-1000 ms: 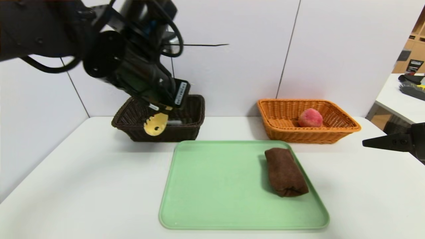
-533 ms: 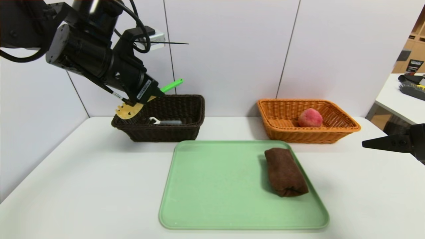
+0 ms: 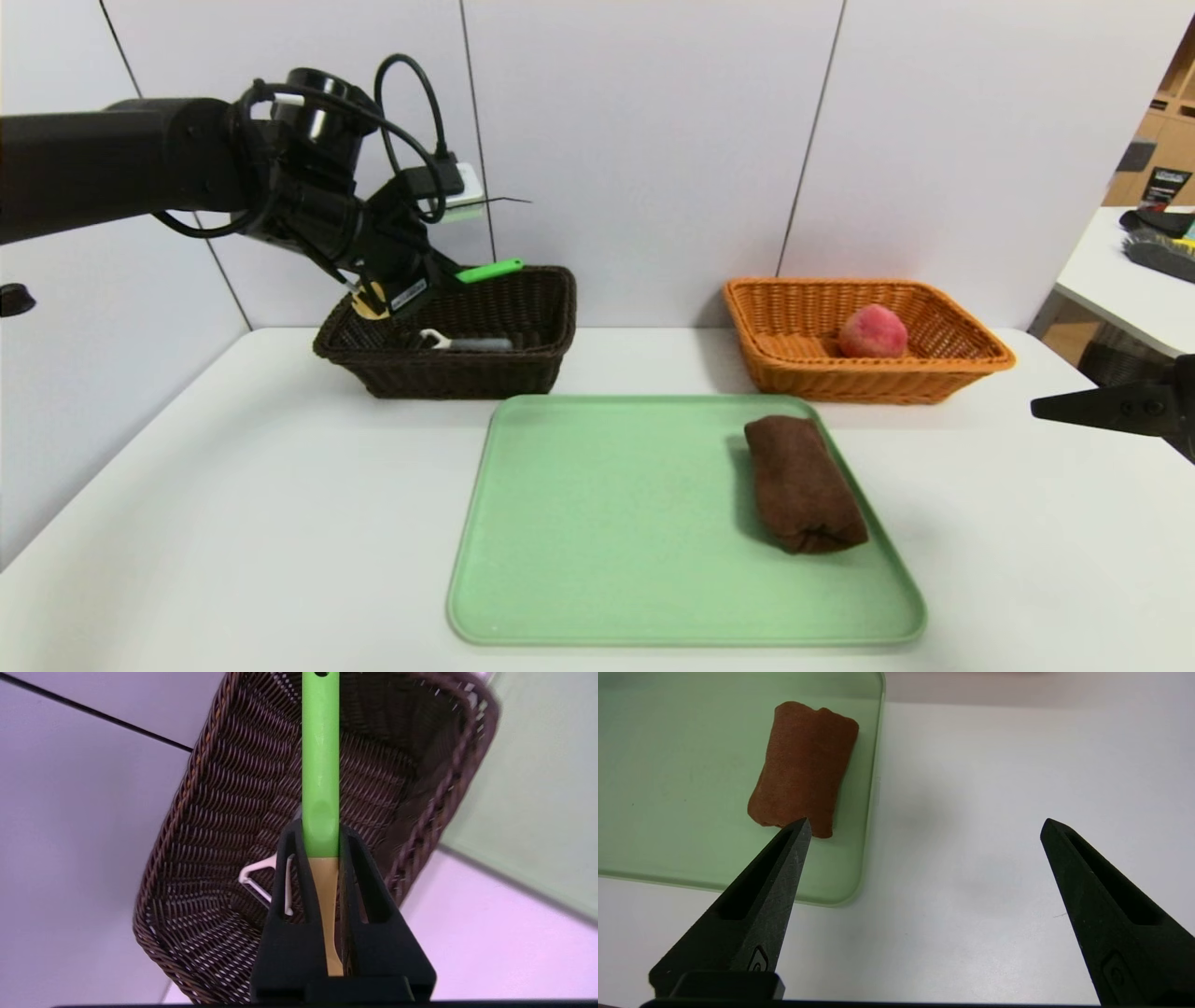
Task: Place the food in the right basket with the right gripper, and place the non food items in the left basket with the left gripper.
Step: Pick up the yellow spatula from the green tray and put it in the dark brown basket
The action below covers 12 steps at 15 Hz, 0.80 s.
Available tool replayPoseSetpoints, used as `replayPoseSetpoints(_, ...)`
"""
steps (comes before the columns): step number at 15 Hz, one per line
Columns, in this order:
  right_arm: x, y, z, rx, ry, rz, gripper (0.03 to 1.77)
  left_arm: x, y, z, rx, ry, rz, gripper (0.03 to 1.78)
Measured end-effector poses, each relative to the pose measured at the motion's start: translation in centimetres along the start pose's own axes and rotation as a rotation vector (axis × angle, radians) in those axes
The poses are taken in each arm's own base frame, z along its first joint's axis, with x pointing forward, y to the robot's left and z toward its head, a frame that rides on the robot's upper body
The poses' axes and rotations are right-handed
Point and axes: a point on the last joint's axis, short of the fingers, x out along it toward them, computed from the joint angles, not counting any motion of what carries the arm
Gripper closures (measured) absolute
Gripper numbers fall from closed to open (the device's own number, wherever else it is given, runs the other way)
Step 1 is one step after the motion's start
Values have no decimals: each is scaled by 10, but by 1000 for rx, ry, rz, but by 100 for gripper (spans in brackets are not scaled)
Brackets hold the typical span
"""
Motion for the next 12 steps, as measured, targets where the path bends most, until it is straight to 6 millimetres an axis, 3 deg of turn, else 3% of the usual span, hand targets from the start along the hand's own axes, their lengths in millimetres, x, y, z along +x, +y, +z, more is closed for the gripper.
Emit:
replayPoseSetpoints(5,-13,2,-6,-8,-32,2,11,37,14,-27,104,18,37,166)
replayPoseSetpoints(11,-14,2,-9,-11,-36,5,11,63,13,-41,112,28,28,166)
replayPoseSetpoints(12,-14,2,-9,-11,-34,5,11,64,13,-41,109,30,26,147)
